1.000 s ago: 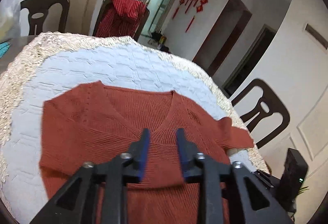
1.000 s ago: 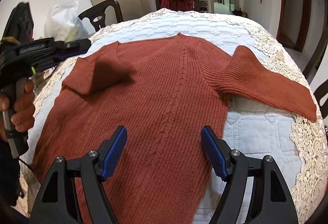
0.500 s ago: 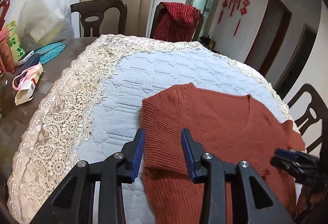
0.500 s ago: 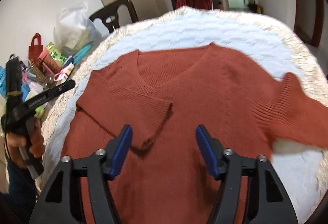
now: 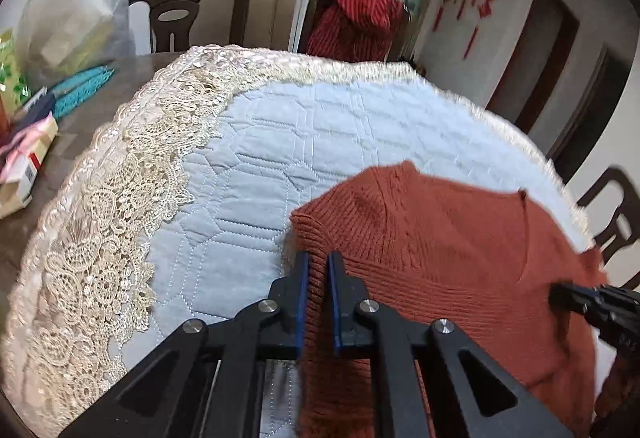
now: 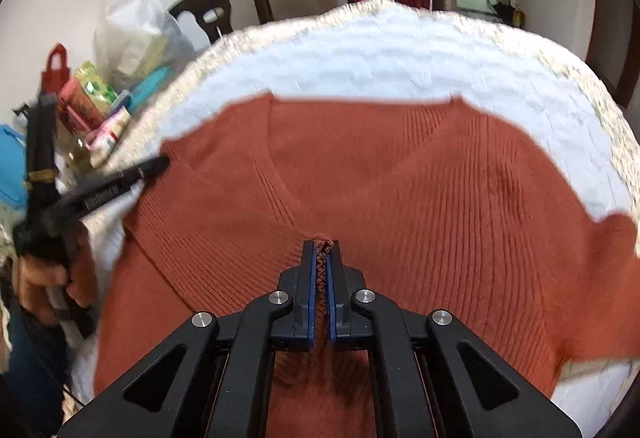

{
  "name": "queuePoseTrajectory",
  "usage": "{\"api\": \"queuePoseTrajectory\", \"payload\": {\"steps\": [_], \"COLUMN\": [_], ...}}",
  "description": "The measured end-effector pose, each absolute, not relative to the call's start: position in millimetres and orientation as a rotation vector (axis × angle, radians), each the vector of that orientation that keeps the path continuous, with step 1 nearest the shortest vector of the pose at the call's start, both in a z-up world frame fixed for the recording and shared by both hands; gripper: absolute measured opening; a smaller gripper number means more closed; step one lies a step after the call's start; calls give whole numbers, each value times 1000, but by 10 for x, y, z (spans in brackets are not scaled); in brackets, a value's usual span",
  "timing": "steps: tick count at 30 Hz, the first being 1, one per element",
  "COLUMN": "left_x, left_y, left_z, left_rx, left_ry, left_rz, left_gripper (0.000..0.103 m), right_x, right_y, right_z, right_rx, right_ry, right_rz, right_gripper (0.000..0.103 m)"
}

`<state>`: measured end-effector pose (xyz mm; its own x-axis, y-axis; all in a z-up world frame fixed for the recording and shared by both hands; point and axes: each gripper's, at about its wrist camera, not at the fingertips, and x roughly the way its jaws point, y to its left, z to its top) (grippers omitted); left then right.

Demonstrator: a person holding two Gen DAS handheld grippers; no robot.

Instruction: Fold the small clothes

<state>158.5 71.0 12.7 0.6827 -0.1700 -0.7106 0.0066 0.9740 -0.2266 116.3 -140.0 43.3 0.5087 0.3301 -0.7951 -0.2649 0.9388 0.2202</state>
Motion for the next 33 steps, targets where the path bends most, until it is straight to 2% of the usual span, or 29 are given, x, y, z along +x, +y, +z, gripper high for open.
{"api": "queuePoseTrajectory", "payload": {"steps": [4, 9, 14, 17, 21, 25, 26, 29, 33], "left_x": [1539, 1575, 1326, 1182, 1201, 1017, 949, 774, 590], "left_y": [795, 804, 807, 640, 483, 453, 425, 324, 161], "left_z": [160, 132, 321, 324, 60, 186, 229, 316, 379], "left_rx": [-245, -251, -254, -201, -108, -97, -82, -51, -22], "left_ry": [788, 818, 755, 765, 870, 845, 834, 811, 799], "left_rz": [-93, -84, -101, -153, -123, -104, -100, -96, -118], "left_gripper": [11, 12, 12, 20, 21, 26, 31, 38, 41], "right_x": [1359, 1628, 1406, 1220, 1169, 1055, 986, 794, 586], "right_y": [-1474, -1548, -1669, -1591, -1481, -1561, -1593, -1685, -1757], "right_z": [589, 320, 415, 432, 260, 377, 419, 521, 597], "right_rx": [99, 120, 153, 122, 55, 61, 59, 66, 75], "right_ry": [908, 1026, 981, 975, 1014, 1006, 994, 956, 924], "right_rz": [366, 345, 330, 380, 396, 375, 384, 387, 386], "right_gripper": [4, 5, 9, 9, 9, 9, 9, 18, 26]}}
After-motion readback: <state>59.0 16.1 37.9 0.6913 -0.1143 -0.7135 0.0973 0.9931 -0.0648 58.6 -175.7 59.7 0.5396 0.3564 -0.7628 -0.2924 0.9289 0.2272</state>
